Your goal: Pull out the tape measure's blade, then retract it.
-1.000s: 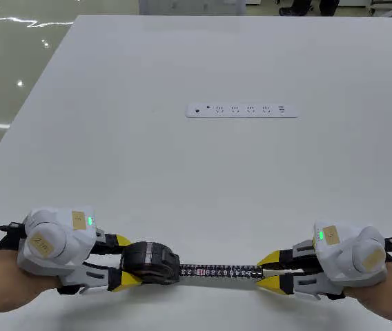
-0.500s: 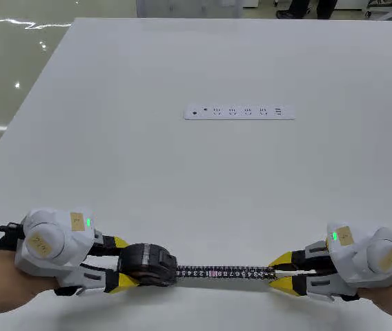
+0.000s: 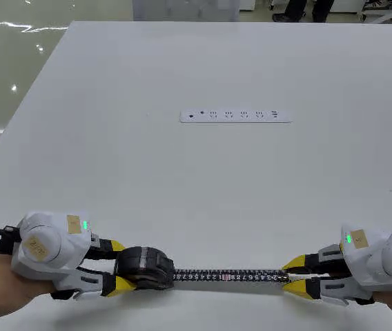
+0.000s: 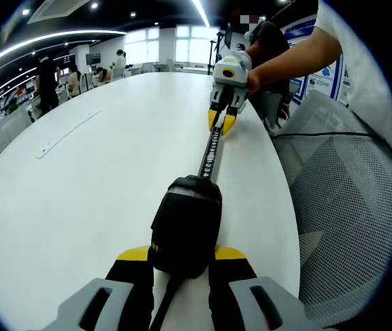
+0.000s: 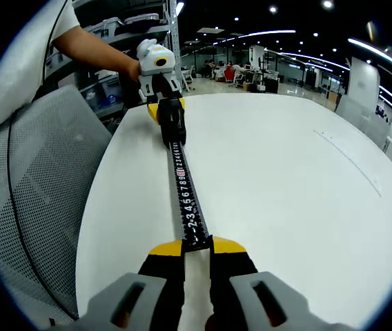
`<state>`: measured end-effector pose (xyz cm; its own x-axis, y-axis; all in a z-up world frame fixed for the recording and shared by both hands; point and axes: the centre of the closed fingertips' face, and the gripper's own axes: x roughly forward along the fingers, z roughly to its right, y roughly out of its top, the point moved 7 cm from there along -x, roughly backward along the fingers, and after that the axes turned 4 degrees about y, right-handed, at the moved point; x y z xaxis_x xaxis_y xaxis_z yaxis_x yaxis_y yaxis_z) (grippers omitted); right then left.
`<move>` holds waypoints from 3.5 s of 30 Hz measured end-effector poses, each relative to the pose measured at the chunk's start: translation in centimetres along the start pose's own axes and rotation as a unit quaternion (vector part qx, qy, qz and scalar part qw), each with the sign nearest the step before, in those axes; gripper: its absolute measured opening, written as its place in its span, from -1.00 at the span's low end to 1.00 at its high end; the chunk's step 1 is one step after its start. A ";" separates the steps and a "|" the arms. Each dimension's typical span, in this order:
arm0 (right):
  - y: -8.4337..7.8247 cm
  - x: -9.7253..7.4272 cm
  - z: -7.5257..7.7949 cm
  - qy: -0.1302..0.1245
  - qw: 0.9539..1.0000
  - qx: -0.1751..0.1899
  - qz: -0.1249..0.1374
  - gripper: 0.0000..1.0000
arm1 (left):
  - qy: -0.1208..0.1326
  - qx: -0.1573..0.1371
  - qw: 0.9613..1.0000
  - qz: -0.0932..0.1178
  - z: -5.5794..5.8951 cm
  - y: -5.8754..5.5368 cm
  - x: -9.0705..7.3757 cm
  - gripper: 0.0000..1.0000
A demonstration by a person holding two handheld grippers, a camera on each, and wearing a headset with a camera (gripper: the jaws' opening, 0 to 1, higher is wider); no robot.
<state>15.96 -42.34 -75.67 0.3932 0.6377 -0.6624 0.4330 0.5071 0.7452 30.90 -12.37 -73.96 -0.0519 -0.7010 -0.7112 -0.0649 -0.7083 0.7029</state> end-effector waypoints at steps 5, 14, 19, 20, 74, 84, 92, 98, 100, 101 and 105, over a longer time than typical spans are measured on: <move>-0.5 -0.4 0.0 -0.002 1.000 0.002 -0.003 -0.80 | 0.000 0.001 1.000 0.000 0.0 0.0 0.0 -0.46; -1.5 -1.6 0.4 -0.013 1.000 0.012 -0.007 -0.80 | 0.000 0.001 1.000 -0.001 0.0 0.0 0.1 -0.46; -2.0 -2.3 0.5 -0.018 1.000 0.018 -0.009 -0.80 | 0.000 0.002 1.000 -0.002 0.0 0.1 0.1 -0.46; -2.1 -2.4 0.5 -0.019 1.000 0.020 -0.010 -0.80 | 0.000 0.002 1.000 -0.002 0.0 0.1 0.1 -0.46; -4.4 -3.3 0.2 -0.026 0.998 0.047 -0.013 -0.75 | 0.004 0.013 1.000 -0.018 0.2 0.4 0.3 -0.44; -4.3 -3.4 0.3 -0.021 0.998 0.048 -0.017 -0.74 | 0.005 0.013 1.000 -0.017 0.3 0.4 0.3 -0.43; -3.9 -3.4 -0.1 -0.015 0.999 0.052 -0.009 -0.69 | 0.006 0.005 1.000 -0.016 0.3 0.4 0.2 -0.41; -3.4 -3.5 -0.1 -0.017 0.998 0.052 -0.005 -0.60 | 0.007 -0.017 1.000 -0.011 0.5 0.1 0.0 -0.33; -3.2 -3.6 -0.2 -0.017 0.998 0.052 -0.005 -0.56 | 0.008 -0.022 1.000 -0.009 0.6 0.0 -0.1 -0.30; -3.1 -3.6 -0.2 -0.018 0.998 0.053 -0.005 -0.54 | 0.011 -0.024 1.000 -0.007 0.6 0.0 -0.2 -0.28; -2.9 -3.6 -0.3 -0.023 0.998 0.061 -0.009 -0.40 | 0.020 -0.052 0.998 0.009 0.5 0.1 -0.8 -0.17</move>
<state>13.04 -45.97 -75.42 0.4202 0.6010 -0.6798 0.5343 0.4417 0.7207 30.41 -11.89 -73.34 -0.0121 -0.7150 -0.6990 0.0404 -0.6988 0.7141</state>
